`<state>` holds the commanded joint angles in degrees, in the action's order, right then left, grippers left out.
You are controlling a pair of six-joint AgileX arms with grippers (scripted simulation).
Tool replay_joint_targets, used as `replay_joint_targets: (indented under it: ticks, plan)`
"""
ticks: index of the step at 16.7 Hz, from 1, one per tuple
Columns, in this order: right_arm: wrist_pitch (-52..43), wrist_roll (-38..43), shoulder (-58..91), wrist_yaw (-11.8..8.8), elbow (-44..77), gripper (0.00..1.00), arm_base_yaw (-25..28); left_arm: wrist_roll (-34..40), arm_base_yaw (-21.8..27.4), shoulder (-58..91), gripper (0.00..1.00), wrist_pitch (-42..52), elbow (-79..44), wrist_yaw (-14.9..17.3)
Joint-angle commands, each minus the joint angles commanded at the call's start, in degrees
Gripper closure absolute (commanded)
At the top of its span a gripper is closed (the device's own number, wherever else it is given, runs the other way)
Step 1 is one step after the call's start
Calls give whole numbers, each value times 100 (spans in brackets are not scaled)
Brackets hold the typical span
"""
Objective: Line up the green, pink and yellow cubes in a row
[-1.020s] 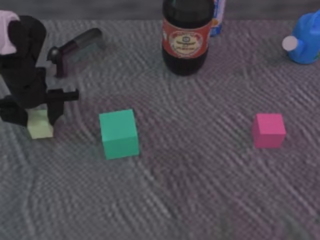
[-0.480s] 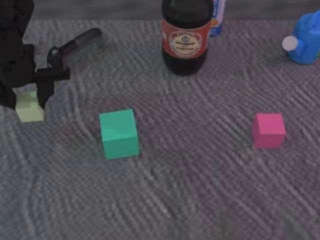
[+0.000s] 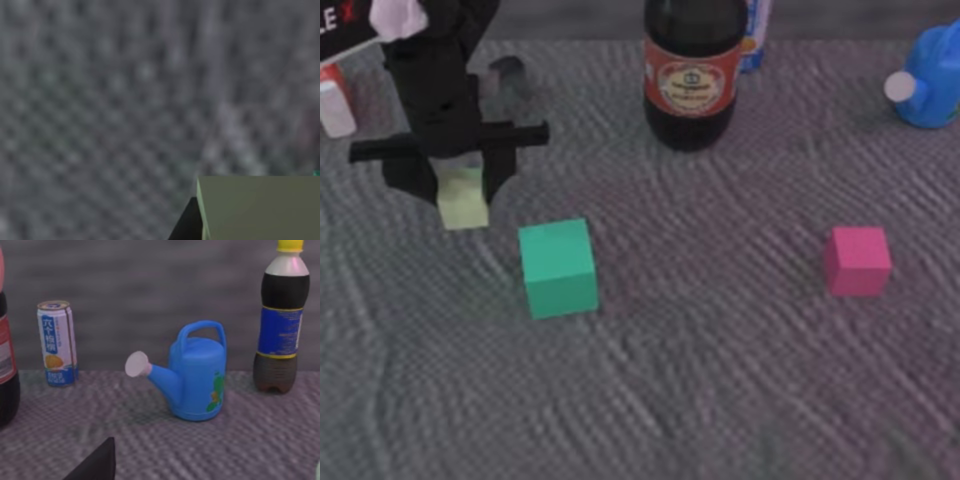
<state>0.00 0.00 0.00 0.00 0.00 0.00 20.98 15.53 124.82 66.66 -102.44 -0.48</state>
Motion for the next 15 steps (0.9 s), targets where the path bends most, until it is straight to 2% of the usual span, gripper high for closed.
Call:
replay_joint_targets:
  ticks: [7,10,12,15]
  plan:
    - [0,0,0,0,0,0,0,1971,2351,1128,100,1012,-2095,-29]
    - [0,0,0,0,0,0,0,2671,3209,1469,100,1340,-2809,-42]
    - [0,0,0,0,0,0,0,2976,3584,1605,100,1476,-3114,-49]
    - [0,0,0,0,0,0,0,3098,3726,1655,100,1529,-3234,-53]
